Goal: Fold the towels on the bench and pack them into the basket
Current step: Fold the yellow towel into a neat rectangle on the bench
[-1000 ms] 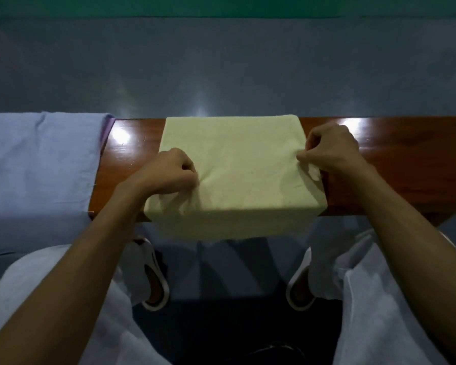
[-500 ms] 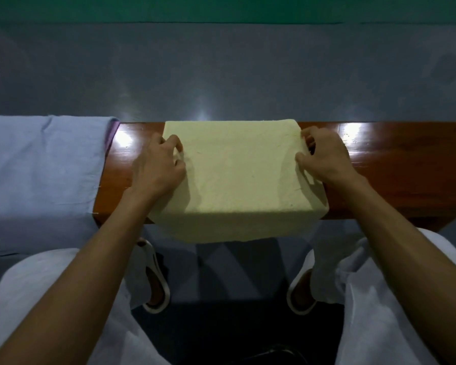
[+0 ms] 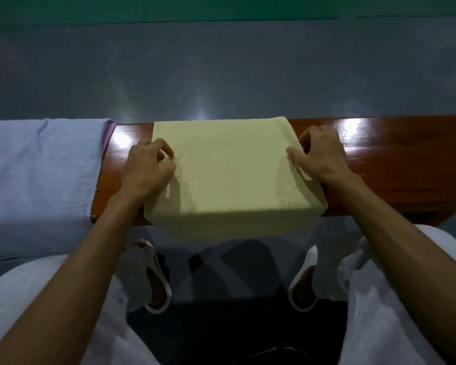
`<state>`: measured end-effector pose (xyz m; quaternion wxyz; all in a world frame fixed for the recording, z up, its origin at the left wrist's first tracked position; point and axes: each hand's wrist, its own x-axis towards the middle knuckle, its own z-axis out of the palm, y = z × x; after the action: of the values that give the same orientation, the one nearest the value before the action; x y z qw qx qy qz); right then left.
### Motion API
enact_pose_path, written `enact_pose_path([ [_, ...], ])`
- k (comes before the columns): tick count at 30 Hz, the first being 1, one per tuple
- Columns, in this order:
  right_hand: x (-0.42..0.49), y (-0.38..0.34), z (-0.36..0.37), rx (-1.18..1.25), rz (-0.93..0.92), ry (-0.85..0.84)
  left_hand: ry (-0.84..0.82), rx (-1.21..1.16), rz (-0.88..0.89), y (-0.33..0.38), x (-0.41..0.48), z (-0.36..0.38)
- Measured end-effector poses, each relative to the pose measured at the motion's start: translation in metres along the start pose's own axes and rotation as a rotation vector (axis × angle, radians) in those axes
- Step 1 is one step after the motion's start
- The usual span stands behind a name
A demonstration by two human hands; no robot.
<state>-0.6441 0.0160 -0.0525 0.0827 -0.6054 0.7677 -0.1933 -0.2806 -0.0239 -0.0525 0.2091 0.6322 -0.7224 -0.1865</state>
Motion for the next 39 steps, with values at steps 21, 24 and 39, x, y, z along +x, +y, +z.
enact_pose_path([
  [21,-0.004,0.010,-0.021,0.927,0.199,-0.222,-0.032,-0.613,-0.319,-0.004,-0.005,-0.019],
  [24,-0.007,0.011,-0.021,0.847,0.119,-0.306,-0.102,-0.673,-0.255,-0.005,-0.006,-0.022],
  [39,-0.007,0.017,-0.021,0.625,0.017,-0.093,-0.027,-0.353,-0.139,-0.027,-0.006,-0.027],
])
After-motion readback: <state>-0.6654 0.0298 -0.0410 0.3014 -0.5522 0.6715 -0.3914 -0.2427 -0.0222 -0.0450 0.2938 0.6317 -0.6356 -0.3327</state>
